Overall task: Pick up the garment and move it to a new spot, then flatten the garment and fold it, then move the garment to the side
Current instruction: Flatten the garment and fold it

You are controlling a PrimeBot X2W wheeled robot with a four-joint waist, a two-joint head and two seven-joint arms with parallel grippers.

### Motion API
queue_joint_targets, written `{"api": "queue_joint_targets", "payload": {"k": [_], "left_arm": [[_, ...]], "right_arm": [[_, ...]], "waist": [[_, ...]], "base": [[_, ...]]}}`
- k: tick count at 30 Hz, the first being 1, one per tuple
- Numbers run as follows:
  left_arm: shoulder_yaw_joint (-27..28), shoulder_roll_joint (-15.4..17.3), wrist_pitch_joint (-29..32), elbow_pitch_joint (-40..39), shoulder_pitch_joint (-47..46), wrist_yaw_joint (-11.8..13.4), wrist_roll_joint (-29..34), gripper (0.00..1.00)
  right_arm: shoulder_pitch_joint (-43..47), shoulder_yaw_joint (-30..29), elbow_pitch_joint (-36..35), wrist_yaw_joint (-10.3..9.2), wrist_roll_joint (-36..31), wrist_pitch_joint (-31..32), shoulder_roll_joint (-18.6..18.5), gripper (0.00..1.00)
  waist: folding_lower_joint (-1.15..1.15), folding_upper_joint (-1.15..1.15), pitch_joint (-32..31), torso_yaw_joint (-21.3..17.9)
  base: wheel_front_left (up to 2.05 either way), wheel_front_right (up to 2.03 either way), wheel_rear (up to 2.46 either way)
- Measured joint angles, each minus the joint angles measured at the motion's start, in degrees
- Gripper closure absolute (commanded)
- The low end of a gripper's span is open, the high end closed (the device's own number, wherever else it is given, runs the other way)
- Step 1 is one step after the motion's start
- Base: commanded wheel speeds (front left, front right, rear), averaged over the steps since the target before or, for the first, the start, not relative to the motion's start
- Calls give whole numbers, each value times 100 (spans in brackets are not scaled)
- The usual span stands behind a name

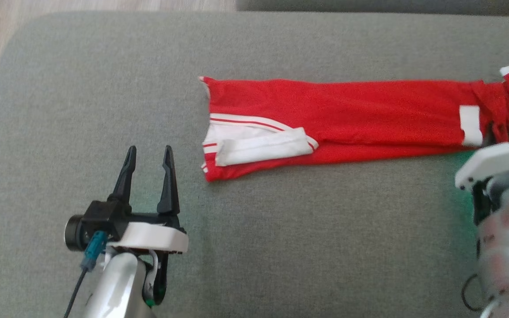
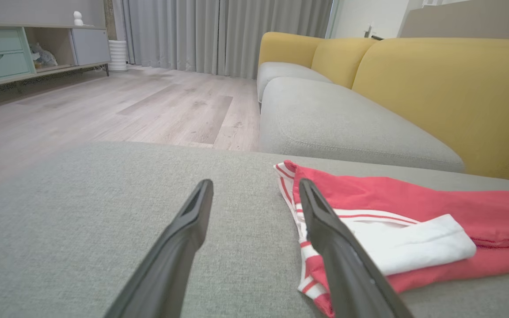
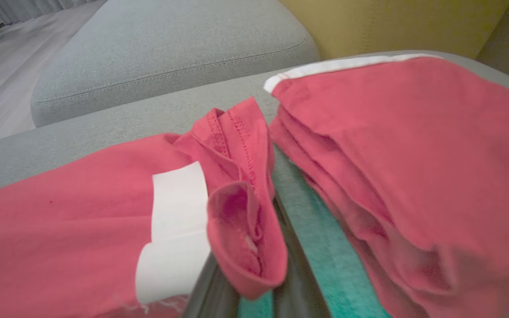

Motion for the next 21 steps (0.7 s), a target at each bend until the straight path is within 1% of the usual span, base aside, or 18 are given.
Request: {"api": "queue_joint_targets", "payload": {"k": [5,10,15,18,21], "left_arm": [[0,0,0,4,131,1,0,0],[-19,1,0,14,308,27,-1,0],[-45,1,0,29,381,51,-19,0],[-86,1,0,41,419,51,-19,0],[-147,2,0,47,428,51,-19,0]], "right_arm": [[387,-69,-53,0,211,-187,-137,100],[614,21,-242,0,419,-237,-124,100],[587,481,-374,-1,772,-235,15,100],[502,916,-381,-1,1081,-226,114,100],[346,1414,-348,-1,1516,-178,131,100]], "waist": [[0,0,-292,-86],[-1,0,-570,-137],[-1,0,-798,-101],[-1,0,-918,-22],[-1,0,-1007,100]], "base": [[0,0,0],[0,0,0],[0,0,0],[0,0,0],[0,0,0]]}}
